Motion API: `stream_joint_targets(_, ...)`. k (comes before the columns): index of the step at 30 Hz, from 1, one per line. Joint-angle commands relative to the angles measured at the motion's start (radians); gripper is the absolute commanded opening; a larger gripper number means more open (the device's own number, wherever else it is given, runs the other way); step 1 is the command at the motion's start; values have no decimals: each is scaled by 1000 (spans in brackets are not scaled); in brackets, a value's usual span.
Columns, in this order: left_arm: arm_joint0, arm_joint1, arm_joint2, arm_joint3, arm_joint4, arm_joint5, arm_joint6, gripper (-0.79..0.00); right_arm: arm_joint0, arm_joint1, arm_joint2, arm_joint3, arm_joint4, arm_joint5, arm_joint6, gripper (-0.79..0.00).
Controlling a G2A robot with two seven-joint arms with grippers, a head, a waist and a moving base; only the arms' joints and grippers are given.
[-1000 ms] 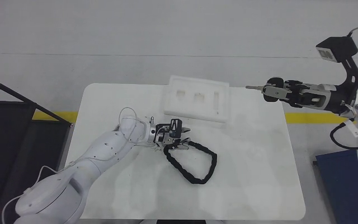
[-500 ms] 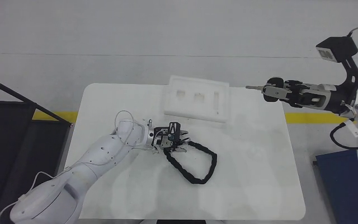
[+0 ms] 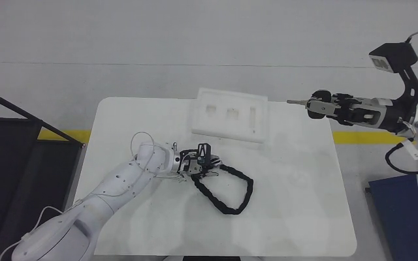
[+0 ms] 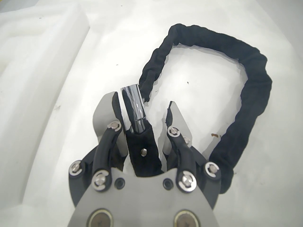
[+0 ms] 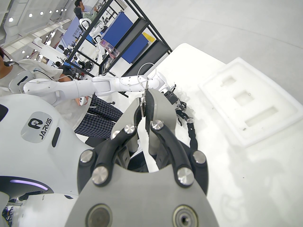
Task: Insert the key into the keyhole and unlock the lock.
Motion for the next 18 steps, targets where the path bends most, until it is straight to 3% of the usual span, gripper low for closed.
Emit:
stream_joint_targets(1, 3, 0, -7, 0, -7, -1, -11, -785, 0, 0, 0, 0, 0, 0, 0, -785)
stream_joint_targets(10, 2, -2, -36, -16, -26, -17, -18, -785, 0, 0, 0, 0, 0, 0, 0, -785)
stream_joint_targets(18, -32, 3, -65, -73, -4, -71, 55, -785, 0, 0, 0, 0, 0, 0, 0, -785)
